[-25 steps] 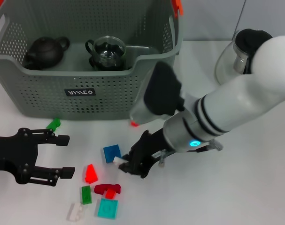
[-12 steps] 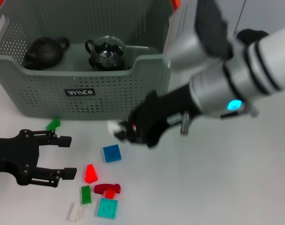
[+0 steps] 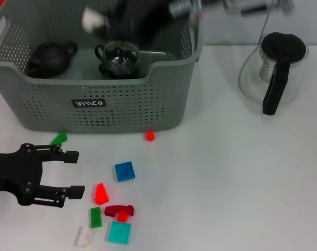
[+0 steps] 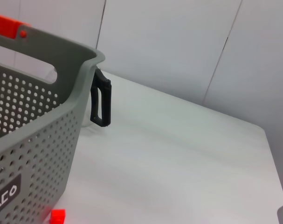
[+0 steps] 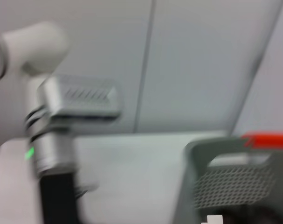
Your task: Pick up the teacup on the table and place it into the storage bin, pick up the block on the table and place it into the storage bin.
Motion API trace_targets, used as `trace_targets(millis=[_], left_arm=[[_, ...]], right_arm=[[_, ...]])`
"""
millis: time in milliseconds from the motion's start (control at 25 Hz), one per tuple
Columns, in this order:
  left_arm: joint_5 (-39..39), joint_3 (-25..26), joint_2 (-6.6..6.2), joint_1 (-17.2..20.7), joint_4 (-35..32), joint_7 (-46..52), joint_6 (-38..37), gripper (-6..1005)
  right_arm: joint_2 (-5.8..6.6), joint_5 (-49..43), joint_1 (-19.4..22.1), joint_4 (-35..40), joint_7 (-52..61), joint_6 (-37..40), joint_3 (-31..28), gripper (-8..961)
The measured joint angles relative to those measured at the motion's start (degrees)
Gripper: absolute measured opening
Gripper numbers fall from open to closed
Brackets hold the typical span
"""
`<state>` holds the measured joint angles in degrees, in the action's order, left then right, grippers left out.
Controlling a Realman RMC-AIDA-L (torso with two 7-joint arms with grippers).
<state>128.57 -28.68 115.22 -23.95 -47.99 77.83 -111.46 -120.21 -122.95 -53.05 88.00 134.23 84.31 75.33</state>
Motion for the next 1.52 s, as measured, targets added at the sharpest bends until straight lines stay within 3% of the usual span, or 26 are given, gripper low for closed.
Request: trace_targets(millis=[280,480,600,800,880,1000,1160,1320,1520], left_arm=[[0.25,-0.38,0.0,-0.88,-0.11,-0.01,0.01,854],[0.4,-0.32,0.0,-1.16,-0.09,-0.01,0.01,854],[0.42,-0.21,0.0,-1.23,-0.03,-0.01,0.03,854],[0.47,-0.27,-0.04,-1.44,0.0,0.33,0.18,855],[0.52,-0.45,-0.05,-1.52,0.0,0.49,0.34,855],[0.55,-0.48,-0.07,-1.54,-0.1,0.56,0.22,855],[0.55,-0.44,-0.08,-1.54,-0.12,0.57,0.3,855],[0.56,-0.33,-0.08,-1.35,-0.15,0.57,0.32,854],[0.55,-0.2,-0.18,-1.35,-0.4,0.57,0.09,854]], right_arm=[[1.16,-4.51,-12.06,-25.17,-8.6,-8.97,-9.27,171],[2.42,-5.05,-15.2,-39.22,-14.07,-15.52,-9.59,174],[2.48,-5.46,-14.85,-41.3,-14.76,-16.92,-9.04,175],[2.0,-6.5,-13.17,-40.08,-14.77,-17.27,-9.21,178],[1.98,-6.47,-12.33,-38.51,-14.6,-16.66,-9.3,398],[1.51,-5.56,-10.0,-31.89,-14.19,-12.25,-9.42,523],[-0.1,-3.78,-3.6,-17.06,-12.72,-0.61,-7.95,688],[0.11,-1.99,1.9,-8.89,-9.23,8.65,-2.08,847],[-0.11,-5.64,4.21,-10.71,-6.76,10.97,5.01,880]])
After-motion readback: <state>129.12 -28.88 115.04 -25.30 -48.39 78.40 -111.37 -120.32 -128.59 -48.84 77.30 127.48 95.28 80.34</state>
